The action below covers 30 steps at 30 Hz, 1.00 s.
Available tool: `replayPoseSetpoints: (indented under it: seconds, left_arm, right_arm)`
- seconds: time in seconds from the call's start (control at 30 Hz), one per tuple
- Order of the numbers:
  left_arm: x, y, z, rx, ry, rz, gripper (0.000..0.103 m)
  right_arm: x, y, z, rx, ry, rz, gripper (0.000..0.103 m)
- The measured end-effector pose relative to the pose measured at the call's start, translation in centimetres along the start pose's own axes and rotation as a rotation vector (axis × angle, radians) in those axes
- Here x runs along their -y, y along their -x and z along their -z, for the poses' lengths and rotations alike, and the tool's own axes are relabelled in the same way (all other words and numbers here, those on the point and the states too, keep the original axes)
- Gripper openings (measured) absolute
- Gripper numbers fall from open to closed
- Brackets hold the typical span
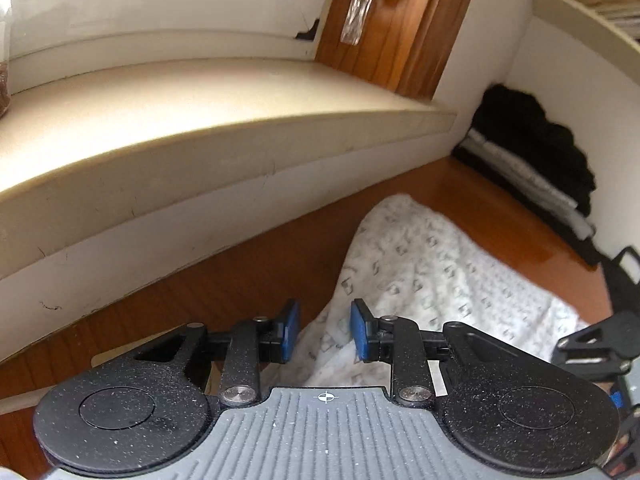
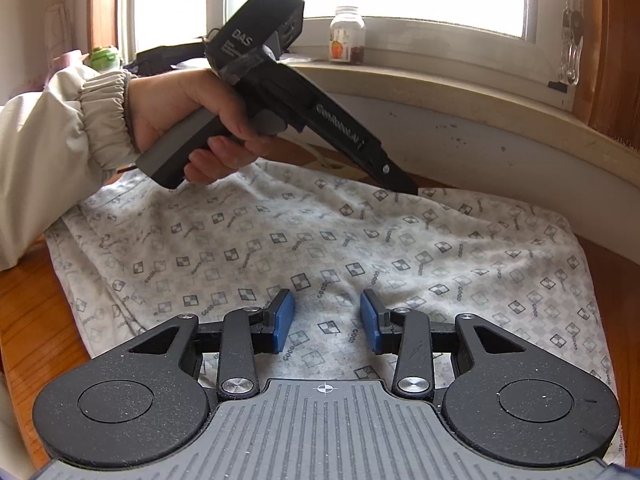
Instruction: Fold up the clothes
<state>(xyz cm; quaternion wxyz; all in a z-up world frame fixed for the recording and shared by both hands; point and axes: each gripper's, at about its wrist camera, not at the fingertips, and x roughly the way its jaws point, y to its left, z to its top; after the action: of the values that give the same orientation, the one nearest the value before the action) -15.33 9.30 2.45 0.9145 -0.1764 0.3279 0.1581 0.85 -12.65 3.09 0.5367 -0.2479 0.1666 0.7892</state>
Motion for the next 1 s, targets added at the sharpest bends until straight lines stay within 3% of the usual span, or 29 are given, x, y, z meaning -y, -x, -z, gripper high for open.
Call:
replayPoseSetpoints:
  seconds: [0.03,0.07,0.13,0.33,0.47,0.5,0.57,0.7,0.8,0.87,1.0]
  left_arm:
    - [0.2,0.1,0.0,0.011,-0.021,-0.009,0.022]
    - [0.5,0.2,0.1,0.024,-0.043,-0.018,0.002]
    - [0.9,1.5,-0.5,0.117,-0.090,-0.099,0.001]
    - [1.0,2.2,-1.1,0.133,-0.133,-0.220,0.001]
    - [-0.3,3.8,0.1,0.129,-0.070,-0.238,0.005]
    - [-0.5,4.7,0.6,0.133,-0.062,-0.246,0.009]
    - [-0.9,6.7,1.7,0.143,-0.052,-0.264,0.037]
    - [-1.9,11.9,4.3,0.165,-0.019,-0.337,0.043]
    - [-3.1,15.4,6.5,0.171,0.030,-0.397,0.059]
    - [-4.0,17.1,8.1,0.176,0.069,-0.411,0.067]
    - [-5.7,19.5,11.0,0.200,0.179,-0.397,0.072]
  right_arm:
    - [0.0,0.0,0.0,0.000,0.000,0.000,0.038]
    - [0.0,0.0,0.0,0.000,0.000,0.001,0.038]
    - [-0.1,0.0,0.0,0.000,0.001,0.001,0.038]
    - [-0.2,0.1,0.0,0.000,0.001,0.003,0.038]
    - [-0.3,0.1,-0.1,0.001,0.000,0.003,0.038]
    - [-0.3,0.2,-0.1,0.001,0.000,0.003,0.038]
    - [-0.4,0.2,-0.1,0.003,-0.002,0.003,0.038]
    - [-0.7,0.5,-0.2,0.005,0.009,0.017,0.047]
    - [-1.7,0.8,-0.6,0.013,0.030,0.062,0.048]
    - [-2.7,1.0,-1.3,0.032,0.022,0.042,0.048]
    - [-6.3,0.3,-2.8,0.050,0.070,0.013,0.056]
